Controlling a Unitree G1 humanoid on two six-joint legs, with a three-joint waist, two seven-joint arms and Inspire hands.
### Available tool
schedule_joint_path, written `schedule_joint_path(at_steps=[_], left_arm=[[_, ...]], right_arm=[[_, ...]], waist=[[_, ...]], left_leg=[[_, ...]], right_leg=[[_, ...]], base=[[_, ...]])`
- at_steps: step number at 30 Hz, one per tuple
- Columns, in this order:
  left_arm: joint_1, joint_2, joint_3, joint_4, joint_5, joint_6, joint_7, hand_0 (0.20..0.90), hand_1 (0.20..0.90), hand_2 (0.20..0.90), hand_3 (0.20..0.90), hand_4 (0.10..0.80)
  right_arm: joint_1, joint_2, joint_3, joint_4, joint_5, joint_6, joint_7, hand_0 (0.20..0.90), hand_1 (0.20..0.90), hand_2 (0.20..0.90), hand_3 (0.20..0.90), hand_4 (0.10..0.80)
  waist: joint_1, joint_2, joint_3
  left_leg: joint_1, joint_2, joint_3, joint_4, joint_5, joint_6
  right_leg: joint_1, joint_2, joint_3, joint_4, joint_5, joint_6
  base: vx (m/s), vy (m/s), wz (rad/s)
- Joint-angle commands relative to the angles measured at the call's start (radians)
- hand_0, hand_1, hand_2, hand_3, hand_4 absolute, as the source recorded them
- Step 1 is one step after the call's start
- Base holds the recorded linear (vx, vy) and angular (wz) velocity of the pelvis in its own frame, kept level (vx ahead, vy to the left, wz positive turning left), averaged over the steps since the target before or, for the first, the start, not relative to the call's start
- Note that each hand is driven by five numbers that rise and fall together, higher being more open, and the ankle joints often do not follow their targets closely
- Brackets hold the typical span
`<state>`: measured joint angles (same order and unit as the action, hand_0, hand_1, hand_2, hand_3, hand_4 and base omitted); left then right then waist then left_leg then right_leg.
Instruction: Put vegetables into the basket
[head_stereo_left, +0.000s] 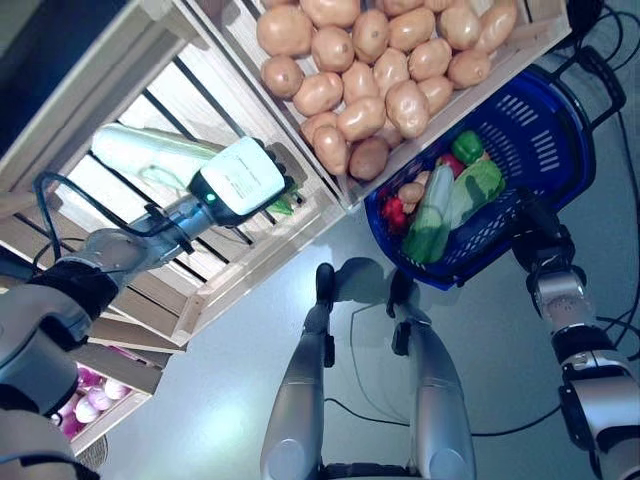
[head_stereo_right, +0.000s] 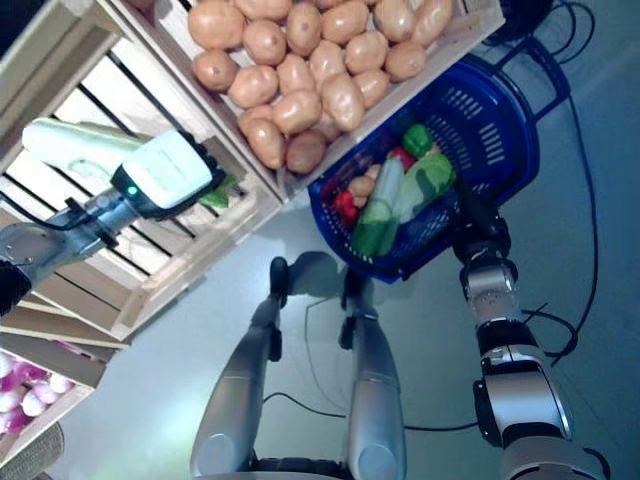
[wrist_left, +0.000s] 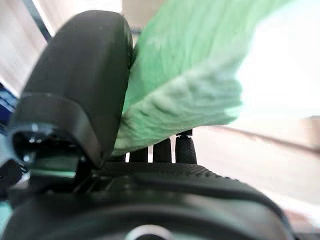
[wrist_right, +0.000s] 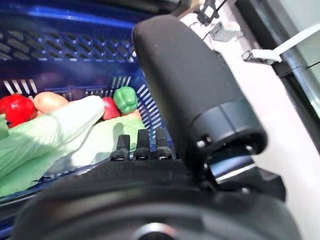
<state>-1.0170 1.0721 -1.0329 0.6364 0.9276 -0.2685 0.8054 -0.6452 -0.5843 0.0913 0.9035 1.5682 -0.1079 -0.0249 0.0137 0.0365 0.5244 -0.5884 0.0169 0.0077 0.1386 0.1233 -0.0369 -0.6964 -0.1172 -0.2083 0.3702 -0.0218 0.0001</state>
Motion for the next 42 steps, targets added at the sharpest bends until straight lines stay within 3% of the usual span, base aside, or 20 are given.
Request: schedule_joint_path(at_steps=[1, 5, 8, 11, 15, 18, 20, 25, 30, 37, 42], left_arm=[[0.049, 0.055, 0.198, -0.104, -0.090, 0.027, 0.130, 0.300, 0.300, 0.300, 0.300, 0.400], [0.250, 0.060, 0.390, -0.202, -0.147, 0.023, 0.212, 0.300, 0.300, 0.300, 0.300, 0.400], [0.436, 0.018, 0.583, -0.290, -0.129, -0.010, 0.257, 0.300, 0.300, 0.300, 0.300, 0.400], [0.612, -0.059, 0.755, -0.396, -0.127, -0.060, 0.267, 0.300, 0.300, 0.300, 0.300, 0.400], [0.761, -0.202, 0.914, -0.497, -0.190, -0.168, 0.232, 0.300, 0.300, 0.300, 0.300, 0.400], [0.827, -0.287, 0.993, -0.560, -0.293, -0.248, 0.198, 0.300, 0.300, 0.300, 0.300, 0.400], [0.855, -0.379, 1.047, -0.608, -0.384, -0.301, 0.123, 0.300, 0.300, 0.300, 0.300, 0.400], [0.861, -0.553, 1.057, -0.695, -0.767, -0.413, -0.126, 0.300, 0.300, 0.300, 0.300, 0.400], [0.877, -0.687, 1.003, -0.798, -1.205, -0.401, -0.466, 0.300, 0.300, 0.300, 0.300, 0.400], [0.855, -0.741, 0.886, -0.865, -1.541, -0.277, -0.772, 0.300, 0.300, 0.300, 0.300, 0.400], [0.842, -0.739, 0.825, -0.881, -1.590, -0.201, -0.865, 0.300, 0.300, 0.300, 0.300, 0.400]], right_arm=[[0.083, -0.069, -0.060, -0.189, -0.088, -0.114, 0.045, 0.900, 0.900, 0.900, 0.900, 0.800], [0.232, -0.023, -0.082, -0.371, -0.173, -0.144, 0.015, 0.900, 0.900, 0.900, 0.900, 0.800], [0.351, 0.039, -0.117, -0.488, -0.271, -0.160, 0.014, 0.900, 0.900, 0.900, 0.900, 0.800], [0.448, 0.084, -0.147, -0.578, -0.369, -0.155, 0.029, 0.900, 0.900, 0.900, 0.900, 0.800], [0.534, 0.154, -0.155, -0.688, -0.536, -0.147, 0.043, 0.900, 0.900, 0.900, 0.900, 0.800], [0.587, 0.189, -0.152, -0.749, -0.651, -0.153, 0.066, 0.900, 0.900, 0.900, 0.900, 0.800], [0.614, 0.213, -0.147, -0.802, -0.728, -0.146, 0.075, 0.900, 0.900, 0.900, 0.900, 0.800], [0.632, 0.248, -0.099, -0.885, -0.845, -0.165, 0.098, 0.900, 0.900, 0.900, 0.900, 0.800], [0.652, 0.262, -0.035, -0.974, -0.936, -0.154, 0.143, 0.900, 0.900, 0.900, 0.900, 0.800], [0.631, 0.248, 0.068, -1.022, -0.896, -0.131, 0.262, 0.900, 0.900, 0.900, 0.900, 0.800], [0.627, 0.227, 0.143, -1.040, -0.891, -0.066, 0.350, 0.900, 0.900, 0.900, 0.900, 0.800]], waist=[[-0.001, -0.006, -0.036], [0.005, -0.013, -0.090], [0.009, -0.021, -0.125], [0.010, -0.025, -0.162], [0.011, -0.035, -0.223], [0.009, -0.040, -0.264], [0.007, -0.044, -0.300], [0.008, -0.045, -0.366], [0.014, -0.045, -0.426], [0.015, -0.050, -0.453], [0.013, -0.050, -0.472]], left_leg=[[0.046, 0.016, 0.053, -0.010, -0.015, -0.037], [0.128, 0.015, 0.055, -0.063, -0.017, -0.034], [0.179, 0.012, 0.049, -0.090, -0.024, -0.028], [0.234, 0.015, 0.044, -0.117, -0.029, -0.024], [0.314, 0.018, 0.032, -0.158, -0.030, -0.023], [0.368, 0.019, 0.025, -0.183, -0.028, -0.024], [0.406, 0.018, 0.020, -0.204, -0.025, -0.023], [0.470, 0.019, 0.000, -0.226, -0.036, -0.021], [0.521, 0.018, -0.006, -0.226, -0.055, -0.019], [0.589, 0.015, 0.007, -0.226, -0.081, -0.009], [0.615, 0.017, 0.016, -0.226, -0.096, -0.005]], right_leg=[[0.167, -0.020, -0.022, -0.146, 0.076, 0.081], [0.246, -0.027, -0.026, -0.192, 0.071, 0.085], [0.298, -0.026, -0.027, -0.219, 0.068, 0.085], [0.356, -0.024, -0.031, -0.247, 0.066, 0.086], [0.448, -0.020, -0.033, -0.292, 0.063, 0.087], [0.508, -0.019, -0.038, -0.324, 0.066, 0.088], [0.550, -0.017, -0.040, -0.353, 0.073, 0.089], [0.625, -0.016, -0.042, -0.404, 0.090, 0.098], [0.689, -0.022, -0.048, -0.441, 0.103, 0.108], [0.746, -0.030, -0.046, -0.446, 0.100, 0.113], [0.766, -0.033, -0.037, -0.452, 0.099, 0.115]], base=[[0.105, 0.039, -0.05], [0.114, 0.034, -0.04], [0.110, 0.021, 0.03], [0.116, 0.025, 0.01], [0.144, 0.008, 0.02], [0.164, -0.002, -0.01], [0.149, 0.001, 0.02], [0.118, -0.001, 0.05], [0.106, -0.007, 0.08], [0.051, -0.010, 0.00], [0.048, -0.006, -0.03]])
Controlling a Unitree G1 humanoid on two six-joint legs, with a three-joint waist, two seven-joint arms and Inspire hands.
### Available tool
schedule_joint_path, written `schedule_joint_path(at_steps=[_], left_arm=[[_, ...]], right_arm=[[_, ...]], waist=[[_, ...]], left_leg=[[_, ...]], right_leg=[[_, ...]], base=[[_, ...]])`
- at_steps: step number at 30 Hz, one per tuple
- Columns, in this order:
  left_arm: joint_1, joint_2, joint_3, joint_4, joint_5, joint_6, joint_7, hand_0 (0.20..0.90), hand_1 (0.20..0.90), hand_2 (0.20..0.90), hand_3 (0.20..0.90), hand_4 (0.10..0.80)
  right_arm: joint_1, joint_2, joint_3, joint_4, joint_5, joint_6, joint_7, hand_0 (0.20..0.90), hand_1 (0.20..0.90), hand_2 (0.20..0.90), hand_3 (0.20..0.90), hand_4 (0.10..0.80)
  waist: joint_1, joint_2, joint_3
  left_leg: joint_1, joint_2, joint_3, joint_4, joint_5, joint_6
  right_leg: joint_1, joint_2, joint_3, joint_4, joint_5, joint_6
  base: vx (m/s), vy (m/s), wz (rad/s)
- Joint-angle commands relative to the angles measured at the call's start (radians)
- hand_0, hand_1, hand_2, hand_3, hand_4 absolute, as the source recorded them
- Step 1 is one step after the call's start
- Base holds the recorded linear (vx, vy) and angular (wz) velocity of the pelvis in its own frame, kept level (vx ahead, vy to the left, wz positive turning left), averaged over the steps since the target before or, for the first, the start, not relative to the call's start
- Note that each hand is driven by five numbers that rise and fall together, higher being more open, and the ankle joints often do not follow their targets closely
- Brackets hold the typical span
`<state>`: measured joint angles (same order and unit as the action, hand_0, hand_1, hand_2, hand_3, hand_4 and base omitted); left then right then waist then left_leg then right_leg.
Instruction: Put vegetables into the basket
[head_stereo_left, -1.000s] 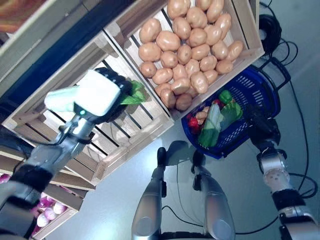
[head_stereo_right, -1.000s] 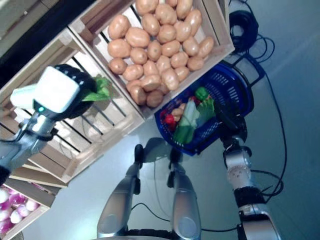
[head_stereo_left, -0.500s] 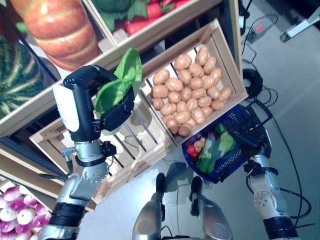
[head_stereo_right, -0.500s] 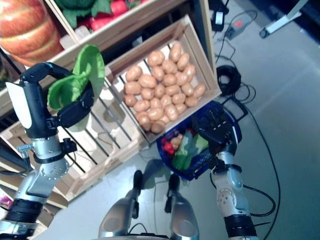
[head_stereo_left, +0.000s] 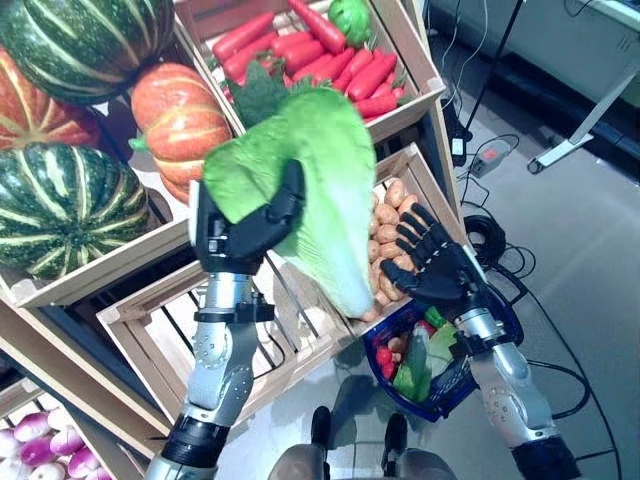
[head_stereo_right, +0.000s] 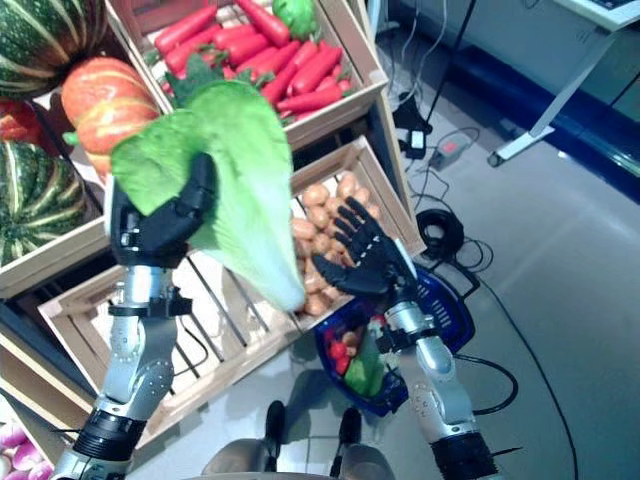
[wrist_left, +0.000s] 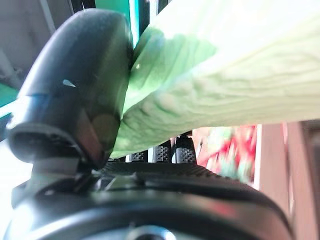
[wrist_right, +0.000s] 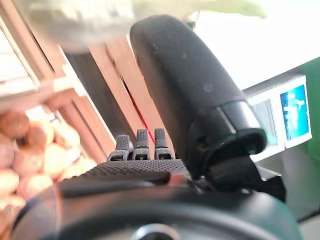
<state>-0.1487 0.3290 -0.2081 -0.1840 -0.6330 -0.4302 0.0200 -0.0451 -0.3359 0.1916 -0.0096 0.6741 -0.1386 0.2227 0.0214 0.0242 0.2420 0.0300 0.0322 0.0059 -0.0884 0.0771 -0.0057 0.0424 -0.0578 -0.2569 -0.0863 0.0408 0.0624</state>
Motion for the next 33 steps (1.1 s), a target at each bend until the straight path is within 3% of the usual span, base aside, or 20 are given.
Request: schedule_joint_path(at_steps=[1, 14, 20, 27, 33], left_arm=[[-0.029, 0.011, -0.014, -0.062, -0.012, -0.032, -0.083, 0.300, 0.300, 0.300, 0.300, 0.400], [-0.028, 0.086, -0.074, -0.088, -0.042, 0.020, -0.260, 0.300, 0.300, 0.300, 0.300, 0.400], [-0.034, 0.126, -0.087, -0.093, -0.035, 0.006, -0.283, 0.300, 0.300, 0.300, 0.300, 0.400], [0.007, 0.182, 0.019, -0.095, 0.002, 0.010, -0.235, 0.300, 0.300, 0.300, 0.300, 0.400], [0.053, 0.177, 0.116, -0.075, 0.036, 0.011, -0.206, 0.300, 0.300, 0.300, 0.300, 0.400]], right_arm=[[0.023, -0.026, 0.062, -0.121, 0.001, -0.013, 0.113, 0.900, 0.900, 0.900, 0.900, 0.800], [0.035, -0.118, 0.167, -0.118, 0.022, 0.214, 0.296, 0.900, 0.900, 0.900, 0.900, 0.800], [0.026, -0.157, 0.166, -0.094, 0.086, 0.216, 0.294, 0.900, 0.900, 0.900, 0.900, 0.800], [0.093, -0.208, 0.031, -0.113, 0.104, 0.222, 0.231, 0.900, 0.900, 0.900, 0.900, 0.800], [0.149, -0.181, -0.081, -0.120, 0.141, 0.205, 0.187, 0.900, 0.900, 0.900, 0.900, 0.800]], waist=[[0.006, -0.038, -0.193], [0.016, -0.045, -0.234], [0.019, -0.050, -0.242], [0.001, -0.053, -0.246], [-0.011, -0.053, -0.250]], left_leg=[[0.002, 0.002, 0.020, 0.001, -0.053, -0.035], [0.022, 0.016, 0.033, 0.001, -0.060, -0.039], [0.028, 0.020, 0.034, 0.001, -0.060, -0.040], [0.030, 0.024, 0.044, 0.001, -0.057, -0.040], [0.028, 0.028, 0.050, 0.001, -0.058, -0.039]], right_leg=[[0.032, -0.094, 0.014, 0.003, 0.036, 0.054], [0.047, -0.102, 0.016, -0.001, 0.037, 0.062], [0.052, -0.100, 0.020, -0.001, 0.039, 0.063], [0.050, -0.097, 0.031, -0.001, 0.043, 0.063], [0.047, -0.094, 0.040, -0.001, 0.040, 0.061]], base=[[0.090, -0.016, -0.02], [0.047, -0.011, -0.01], [0.017, -0.004, -0.01], [0.021, -0.006, -0.05], [0.005, -0.002, -0.05]])
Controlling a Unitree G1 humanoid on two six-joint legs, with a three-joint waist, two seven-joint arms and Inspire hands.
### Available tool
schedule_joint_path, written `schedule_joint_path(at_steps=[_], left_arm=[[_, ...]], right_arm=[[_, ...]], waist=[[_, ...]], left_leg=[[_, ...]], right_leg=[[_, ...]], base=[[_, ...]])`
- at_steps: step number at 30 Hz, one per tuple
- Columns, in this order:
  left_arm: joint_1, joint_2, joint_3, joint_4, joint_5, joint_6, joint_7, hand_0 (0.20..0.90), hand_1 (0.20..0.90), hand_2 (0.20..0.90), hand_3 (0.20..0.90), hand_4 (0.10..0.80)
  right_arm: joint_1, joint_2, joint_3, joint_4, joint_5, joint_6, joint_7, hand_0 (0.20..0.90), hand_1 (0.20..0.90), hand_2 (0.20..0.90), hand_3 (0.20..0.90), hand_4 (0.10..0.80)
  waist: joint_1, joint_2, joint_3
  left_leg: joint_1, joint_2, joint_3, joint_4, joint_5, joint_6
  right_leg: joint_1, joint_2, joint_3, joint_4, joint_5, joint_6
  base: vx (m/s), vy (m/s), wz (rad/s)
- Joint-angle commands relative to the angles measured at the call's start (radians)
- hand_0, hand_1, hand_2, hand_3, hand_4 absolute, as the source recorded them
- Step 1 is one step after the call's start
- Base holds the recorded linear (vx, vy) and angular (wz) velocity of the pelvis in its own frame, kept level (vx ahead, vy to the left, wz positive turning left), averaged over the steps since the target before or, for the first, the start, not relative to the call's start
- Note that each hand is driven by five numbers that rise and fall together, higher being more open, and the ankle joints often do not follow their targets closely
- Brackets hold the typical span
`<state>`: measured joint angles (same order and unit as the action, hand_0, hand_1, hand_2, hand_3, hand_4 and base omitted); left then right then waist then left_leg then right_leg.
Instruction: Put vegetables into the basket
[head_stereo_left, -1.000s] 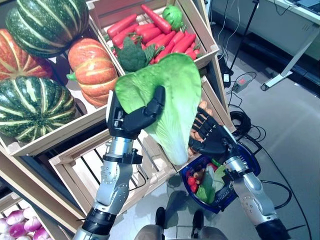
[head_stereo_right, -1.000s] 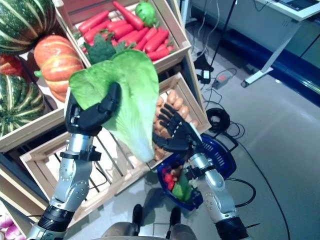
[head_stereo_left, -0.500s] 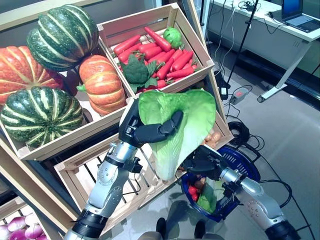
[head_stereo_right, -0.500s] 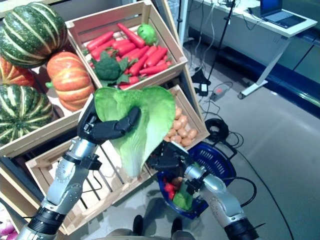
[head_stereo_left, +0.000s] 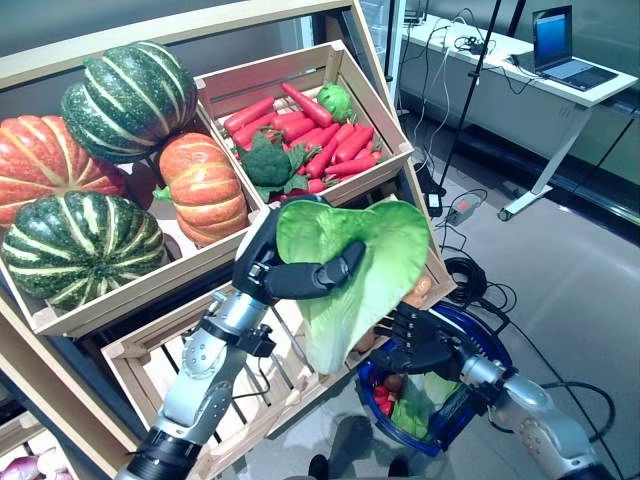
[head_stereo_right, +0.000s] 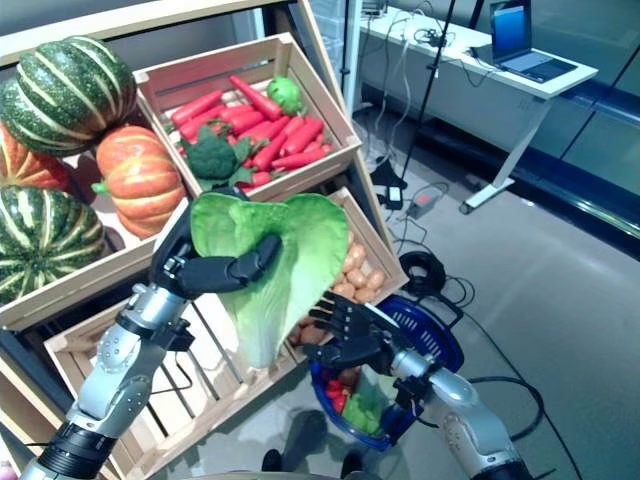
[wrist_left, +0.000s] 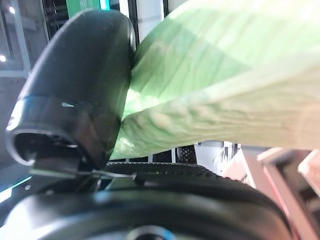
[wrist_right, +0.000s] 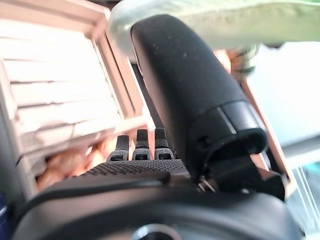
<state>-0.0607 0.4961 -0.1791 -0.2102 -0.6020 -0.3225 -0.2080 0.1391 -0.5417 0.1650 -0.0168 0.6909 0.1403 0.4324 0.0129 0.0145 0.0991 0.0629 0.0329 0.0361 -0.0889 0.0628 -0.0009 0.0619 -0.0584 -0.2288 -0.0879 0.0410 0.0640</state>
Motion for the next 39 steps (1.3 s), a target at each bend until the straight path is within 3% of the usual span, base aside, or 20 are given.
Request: schedule_joint_path(at_steps=[1, 7, 11, 15, 20, 27, 31, 39], left_arm=[[-0.032, 0.008, 0.096, -0.048, 0.013, -0.098, 0.026, 0.300, 0.300, 0.300, 0.300, 0.400], [-0.027, 0.012, 0.160, -0.038, 0.052, -0.106, 0.080, 0.300, 0.300, 0.300, 0.300, 0.400], [-0.041, -0.004, 0.161, -0.021, 0.051, -0.119, 0.103, 0.300, 0.300, 0.300, 0.300, 0.400], [-0.065, -0.030, 0.126, -0.010, 0.021, -0.118, 0.097, 0.300, 0.300, 0.300, 0.300, 0.400], [-0.084, -0.062, 0.023, -0.024, -0.010, -0.105, 0.018, 0.300, 0.300, 0.300, 0.300, 0.400], [-0.122, -0.074, -0.082, -0.027, -0.112, -0.066, -0.074, 0.300, 0.300, 0.300, 0.300, 0.400], [-0.128, -0.087, -0.131, -0.023, -0.214, -0.012, -0.123, 0.300, 0.300, 0.300, 0.300, 0.400], [-0.119, -0.083, -0.184, -0.030, -0.209, 0.000, -0.169, 0.300, 0.300, 0.300, 0.300, 0.400]], right_arm=[[-0.030, 0.030, -0.067, -0.119, 0.130, -0.072, -0.027, 0.900, 0.900, 0.900, 0.900, 0.800], [-0.019, 0.064, -0.104, -0.115, 0.142, -0.075, -0.013, 0.900, 0.900, 0.900, 0.900, 0.800], [-0.035, 0.074, -0.085, -0.107, 0.137, -0.058, 0.018, 0.900, 0.900, 0.900, 0.900, 0.800], [-0.056, 0.084, -0.032, -0.098, 0.114, -0.011, 0.008, 0.900, 0.900, 0.900, 0.900, 0.800], [-0.080, 0.078, 0.058, -0.136, 0.156, 0.044, 0.060, 0.900, 0.900, 0.900, 0.900, 0.800], [-0.136, 0.081, 0.164, -0.119, 0.252, 0.154, 0.190, 0.900, 0.900, 0.900, 0.900, 0.800], [-0.151, 0.104, 0.207, -0.106, 0.317, 0.158, 0.197, 0.900, 0.900, 0.900, 0.900, 0.800], [-0.161, 0.132, 0.225, -0.120, 0.379, 0.156, 0.203, 0.900, 0.900, 0.900, 0.900, 0.800]], waist=[[-0.004, -0.043, -0.108], [-0.008, -0.041, -0.110], [-0.007, -0.041, -0.110], [-0.006, -0.042, -0.112], [-0.002, -0.042, -0.110], [0.010, -0.044, -0.113], [0.013, -0.045, -0.118], [0.014, -0.042, -0.121]], left_leg=[[-0.006, 0.028, 0.020, 0.002, -0.043, -0.044], [-0.008, 0.031, 0.023, 0.002, -0.044, -0.044], [-0.008, 0.031, 0.020, 0.002, -0.045, -0.046], [-0.009, 0.031, 0.014, 0.002, -0.044, -0.047], [-0.012, 0.032, 0.013, 0.002, -0.042, -0.048], [-0.010, 0.033, 0.012, 0.002, -0.042, -0.046], [-0.011, 0.034, 0.014, 0.002, -0.041, -0.045], [-0.015, 0.036, 0.014, 0.002, -0.040, -0.042]], right_leg=[[0.026, -0.093, 0.014, 0.001, 0.040, 0.060], [0.023, -0.094, 0.017, 0.001, 0.035, 0.058], [0.024, -0.093, 0.019, 0.001, 0.033, 0.056], [0.024, -0.093, 0.021, 0.001, 0.033, 0.055], [0.020, -0.093, 0.023, 0.001, 0.036, 0.056], [0.022, -0.093, 0.023, 0.001, 0.039, 0.056], [0.020, -0.091, 0.029, 0.001, 0.041, 0.057], [0.014, -0.088, 0.036, 0.001, 0.041, 0.058]], base=[[0.000, 0.000, 0.00], [0.000, 0.000, 0.00], [0.000, 0.000, 0.00], [0.000, 0.000, 0.00], [0.000, 0.000, 0.00], [0.000, 0.000, 0.00], [0.000, 0.000, 0.00], [-0.001, -0.003, -0.03]])
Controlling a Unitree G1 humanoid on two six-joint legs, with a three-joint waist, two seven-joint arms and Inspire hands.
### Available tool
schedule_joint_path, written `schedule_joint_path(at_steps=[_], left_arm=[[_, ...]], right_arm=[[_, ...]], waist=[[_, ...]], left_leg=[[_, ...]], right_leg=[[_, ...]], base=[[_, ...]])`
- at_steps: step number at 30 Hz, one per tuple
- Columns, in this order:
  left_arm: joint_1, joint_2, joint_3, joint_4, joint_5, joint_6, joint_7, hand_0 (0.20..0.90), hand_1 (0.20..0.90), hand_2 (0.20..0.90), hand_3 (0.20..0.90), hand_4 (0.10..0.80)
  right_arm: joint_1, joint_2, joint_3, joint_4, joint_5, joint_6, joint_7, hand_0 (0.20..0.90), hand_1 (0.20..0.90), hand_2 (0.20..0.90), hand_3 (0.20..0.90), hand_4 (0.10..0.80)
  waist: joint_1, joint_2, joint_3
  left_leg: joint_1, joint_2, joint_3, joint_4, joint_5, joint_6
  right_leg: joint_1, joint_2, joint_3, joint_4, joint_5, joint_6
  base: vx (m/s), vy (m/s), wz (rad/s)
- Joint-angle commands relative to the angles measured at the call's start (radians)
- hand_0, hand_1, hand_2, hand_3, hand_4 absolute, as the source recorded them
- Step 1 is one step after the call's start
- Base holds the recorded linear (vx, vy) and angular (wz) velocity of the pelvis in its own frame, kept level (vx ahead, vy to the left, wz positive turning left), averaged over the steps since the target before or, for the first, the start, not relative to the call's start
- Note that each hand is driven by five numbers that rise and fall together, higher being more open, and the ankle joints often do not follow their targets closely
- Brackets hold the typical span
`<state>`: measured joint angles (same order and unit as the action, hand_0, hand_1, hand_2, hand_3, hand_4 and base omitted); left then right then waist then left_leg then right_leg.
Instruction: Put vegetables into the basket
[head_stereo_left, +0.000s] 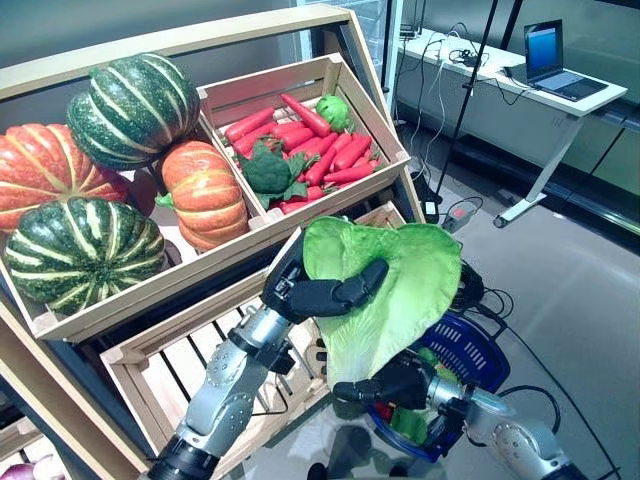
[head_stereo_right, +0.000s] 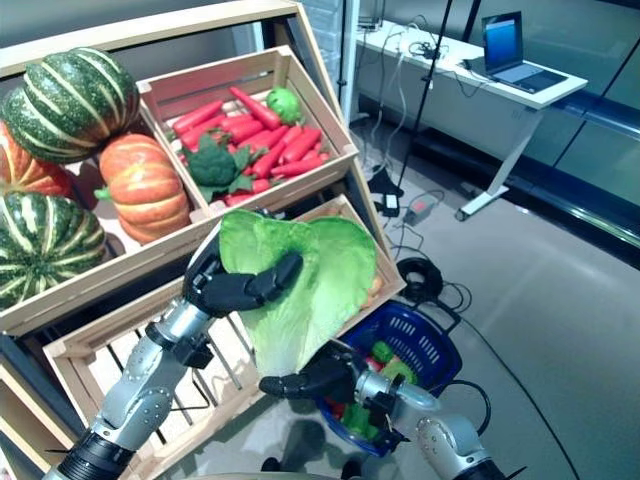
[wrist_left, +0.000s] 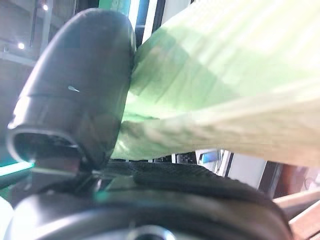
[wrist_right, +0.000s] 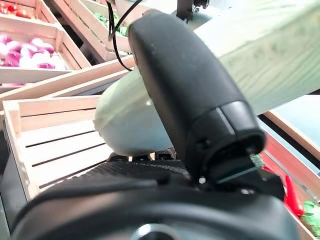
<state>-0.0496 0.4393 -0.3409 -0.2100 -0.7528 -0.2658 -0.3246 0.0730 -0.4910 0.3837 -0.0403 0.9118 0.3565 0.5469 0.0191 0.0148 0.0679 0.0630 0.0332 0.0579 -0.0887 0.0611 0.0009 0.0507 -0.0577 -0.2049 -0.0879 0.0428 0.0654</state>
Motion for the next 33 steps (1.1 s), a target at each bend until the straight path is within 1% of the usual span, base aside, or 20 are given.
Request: schedule_joint_path(at_steps=[1, 5, 7, 13, 14, 15, 16, 19, 26, 27, 28, 29, 30, 32, 33], left_arm=[[-0.130, -0.026, -0.024, -0.029, -0.058, -0.055, -0.053, 0.300, 0.300, 0.300, 0.300, 0.400], [-0.128, -0.026, -0.024, -0.028, -0.112, -0.029, -0.074, 0.300, 0.300, 0.300, 0.300, 0.400], [-0.128, -0.037, -0.029, -0.029, -0.142, -0.008, -0.101, 0.300, 0.300, 0.300, 0.300, 0.400], [-0.129, -0.045, -0.056, -0.035, -0.132, 0.017, -0.112, 0.300, 0.300, 0.300, 0.300, 0.400], [-0.129, -0.044, -0.058, -0.032, -0.126, 0.029, -0.112, 0.300, 0.300, 0.300, 0.300, 0.400], [-0.127, -0.041, -0.056, -0.028, -0.121, 0.039, -0.117, 0.300, 0.300, 0.300, 0.300, 0.400], [-0.125, -0.038, -0.054, -0.025, -0.119, 0.045, -0.119, 0.300, 0.300, 0.300, 0.300, 0.400], [-0.112, -0.027, -0.045, -0.021, -0.108, 0.067, -0.123, 0.300, 0.300, 0.300, 0.300, 0.400], [-0.078, -0.009, -0.010, -0.022, -0.087, 0.089, -0.117, 0.300, 0.300, 0.300, 0.300, 0.400], [-0.071, -0.004, 0.001, -0.023, -0.081, 0.091, -0.113, 0.394, 0.394, 0.394, 0.394, 0.463], [-0.062, 0.003, 0.013, -0.026, -0.078, 0.094, -0.105, 0.639, 0.639, 0.639, 0.639, 0.626], [-0.057, 0.005, 0.020, -0.027, -0.079, 0.096, -0.102, 0.639, 0.639, 0.639, 0.639, 0.626], [-0.037, 0.007, 0.038, -0.028, -0.076, 0.100, -0.089, 0.900, 0.900, 0.900, 0.900, 0.800], [0.009, 0.020, 0.081, -0.032, -0.071, 0.107, -0.073, 0.900, 0.900, 0.900, 0.900, 0.800], [0.017, 0.023, 0.088, -0.032, -0.066, 0.107, -0.069, 0.900, 0.900, 0.900, 0.900, 0.800]], right_arm=[[-0.097, 0.084, 0.008, -0.099, 0.165, -0.058, 0.091, 0.900, 0.900, 0.900, 0.900, 0.800], [-0.101, 0.083, 0.009, -0.107, 0.186, -0.050, 0.102, 0.900, 0.900, 0.900, 0.900, 0.800], [-0.106, 0.091, 0.014, -0.105, 0.213, -0.050, 0.114, 0.900, 0.900, 0.900, 0.900, 0.800], [-0.121, 0.112, 0.021, -0.105, 0.239, -0.085, 0.112, 0.900, 0.900, 0.900, 0.900, 0.800], [-0.125, 0.116, 0.018, -0.108, 0.246, -0.096, 0.102, 0.552, 0.552, 0.552, 0.552, 0.568], [-0.126, 0.117, 0.013, -0.109, 0.251, -0.105, 0.092, 0.309, 0.309, 0.309, 0.309, 0.406], [-0.126, 0.117, 0.008, -0.108, 0.256, -0.109, 0.088, 0.300, 0.300, 0.300, 0.300, 0.400], [-0.119, 0.113, -0.008, -0.113, 0.264, -0.130, 0.085, 0.300, 0.300, 0.300, 0.300, 0.400], [-0.085, 0.121, -0.047, -0.119, 0.266, -0.163, 0.049, 0.300, 0.300, 0.300, 0.300, 0.400], [-0.077, 0.119, -0.054, -0.118, 0.261, -0.167, 0.044, 0.300, 0.300, 0.300, 0.300, 0.400], [-0.068, 0.119, -0.063, -0.115, 0.250, -0.177, 0.039, 0.300, 0.300, 0.300, 0.300, 0.400], [-0.059, 0.118, -0.067, -0.115, 0.242, -0.187, 0.036, 0.300, 0.300, 0.300, 0.300, 0.400], [-0.043, 0.114, -0.083, -0.120, 0.238, -0.197, 0.020, 0.300, 0.300, 0.300, 0.300, 0.400], [-0.007, 0.101, -0.119, -0.128, 0.251, -0.222, -0.004, 0.300, 0.300, 0.300, 0.300, 0.400], [-0.001, 0.099, -0.126, -0.130, 0.253, -0.235, -0.015, 0.300, 0.300, 0.300, 0.300, 0.400]], waist=[[0.008, -0.042, -0.091], [0.010, -0.042, -0.092], [0.012, -0.042, -0.095], [0.013, -0.040, -0.095], [0.013, -0.038, -0.096], [0.013, -0.038, -0.097], [0.012, -0.037, -0.097], [0.012, -0.035, -0.097], [0.010, -0.031, -0.091], [0.010, -0.031, -0.088], [0.009, -0.030, -0.085], [0.009, -0.030, -0.084], [0.008, -0.030, -0.082], [0.008, -0.030, -0.077], [0.007, -0.030, -0.075]], left_leg=[[-0.015, 0.036, -0.008, 0.001, -0.038, -0.044], [-0.016, 0.037, -0.009, 0.001, -0.036, -0.044], [-0.018, 0.038, -0.010, 0.001, -0.036, -0.044], [-0.019, 0.037, -0.011, 0.001, -0.034, -0.043], [-0.019, 0.036, -0.011, 0.001, -0.034, -0.042], [-0.017, 0.037, -0.011, 0.001, -0.036, -0.042], [-0.016, 0.037, -0.011, 0.001, -0.036, -0.042], [-0.016, 0.037, -0.012, 0.001, -0.036, -0.041], [-0.021, 0.038, -0.008, 0.001, -0.032, -0.040], [-0.022, 0.038, -0.006, 0.001, -0.031, -0.040], [-0.025, 0.038, -0.006, 0.001, -0.031, -0.039], [-0.027, 0.038, -0.006, 0.001, -0.030, -0.040], [-0.029, 0.038, -0.005, 0.001, -0.029, -0.039], [-0.036, 0.038, -0.005, 0.001, -0.027, -0.039], [-0.038, 0.038, -0.005, 0.001, -0.027, -0.040]], right_leg=[[0.025, -0.089, 0.011, 0.001, 0.039, 0.057], [0.025, -0.089, 0.012, 0.001, 0.039, 0.057], [0.023, -0.090, 0.011, 0.001, 0.040, 0.057], [0.023, -0.091, 0.010, 0.001, 0.041, 0.058], [0.024, -0.091, 0.011, 0.001, 0.041, 0.058], [0.024, -0.091, 0.012, 0.001, 0.040, 0.058], [0.025, -0.091, 0.014, 0.001, 0.040, 0.058], [0.025, -0.091, 0.016, 0.001, 0.039, 0.058], [0.018, -0.090, 0.018, 0.001, 0.043, 0.058], [0.016, -0.090, 0.018, 0.001, 0.043, 0.058], [0.013, -0.090, 0.017, 0.001, 0.044, 0.058], [0.011, -0.089, 0.017, 0.001, 0.045, 0.058], [0.009, -0.088, 0.016, 0.001, 0.045, 0.058], [0.002, -0.086, 0.017, 0.001, 0.045, 0.057], [-0.001, -0.085, 0.019, 0.001, 0.045, 0.057]], base=[[0.001, -0.007, -0.08], [0.001, -0.002, -0.01], [0.000, 0.000, 0.00], [0.000, 0.000, 0.00], [0.000, 0.000, 0.00], [0.000, 0.000, 0.00], [0.000, 0.000, 0.00], [0.000, 0.000, 0.00], [0.004, -0.002, 0.00], [0.000, 0.000, 0.00], [0.000, 0.000, 0.00], [0.037, -0.039, 0.00], [0.053, -0.043, 0.00], [0.044, -0.044, -0.01], [0.005, -0.038, -0.02]])
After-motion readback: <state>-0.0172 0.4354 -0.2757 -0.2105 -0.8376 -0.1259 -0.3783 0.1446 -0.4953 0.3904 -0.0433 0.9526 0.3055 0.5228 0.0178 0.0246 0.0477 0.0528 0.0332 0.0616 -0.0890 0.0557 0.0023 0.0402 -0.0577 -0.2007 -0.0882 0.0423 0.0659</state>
